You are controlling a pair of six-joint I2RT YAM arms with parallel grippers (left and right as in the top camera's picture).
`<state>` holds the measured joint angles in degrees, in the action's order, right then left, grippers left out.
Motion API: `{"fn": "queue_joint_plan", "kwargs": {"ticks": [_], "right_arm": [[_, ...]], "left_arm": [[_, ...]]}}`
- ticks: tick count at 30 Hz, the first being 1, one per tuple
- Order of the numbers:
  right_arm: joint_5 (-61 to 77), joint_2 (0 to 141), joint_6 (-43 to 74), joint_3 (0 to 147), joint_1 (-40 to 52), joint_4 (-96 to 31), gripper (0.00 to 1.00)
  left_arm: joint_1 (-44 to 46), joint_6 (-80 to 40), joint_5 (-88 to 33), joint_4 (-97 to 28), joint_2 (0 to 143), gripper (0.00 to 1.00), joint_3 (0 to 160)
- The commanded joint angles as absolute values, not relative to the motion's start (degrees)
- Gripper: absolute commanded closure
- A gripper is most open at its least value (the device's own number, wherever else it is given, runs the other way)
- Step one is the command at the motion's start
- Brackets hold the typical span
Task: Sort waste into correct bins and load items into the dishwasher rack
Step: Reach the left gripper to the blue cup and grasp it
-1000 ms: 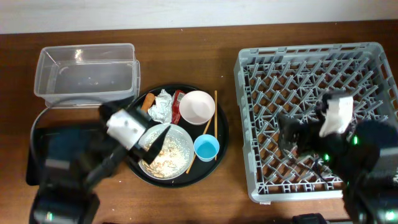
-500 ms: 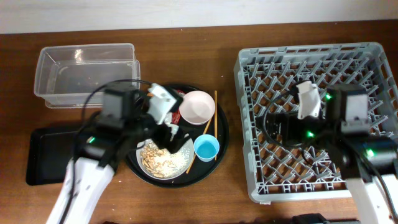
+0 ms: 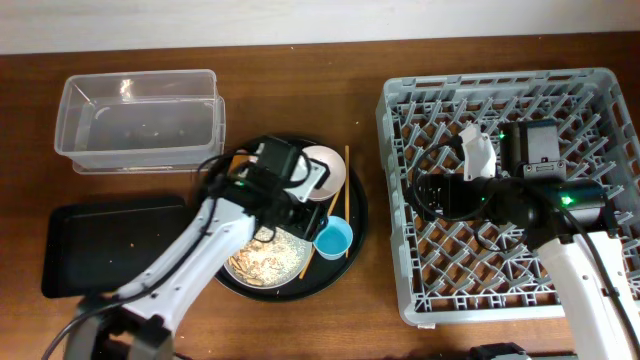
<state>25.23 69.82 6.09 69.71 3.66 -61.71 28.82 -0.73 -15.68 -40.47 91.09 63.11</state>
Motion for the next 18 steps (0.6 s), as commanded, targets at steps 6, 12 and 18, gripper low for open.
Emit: {"fn": "queue_joint_plan", "kwargs": {"ticks": [6, 12, 18], "right_arm": [[26.15, 70.02, 6.46, 70.83, 3.36, -61.56, 0.02], [26.15, 70.02, 6.46, 70.83, 3.36, -61.82, 0.02], [26.46, 70.02, 6.48, 70.83, 3.36, -61.73, 0.02]], "left_arm": [[33.65, -3.90, -8.69, -39.44, 97.10, 0.74, 63.75], [32.86, -3.88, -8.60, -44.47, 95.64, 1.00, 68.90], [24.40, -3.84, -16.60, -50.63, 88.86, 0.99, 76.66]]}}
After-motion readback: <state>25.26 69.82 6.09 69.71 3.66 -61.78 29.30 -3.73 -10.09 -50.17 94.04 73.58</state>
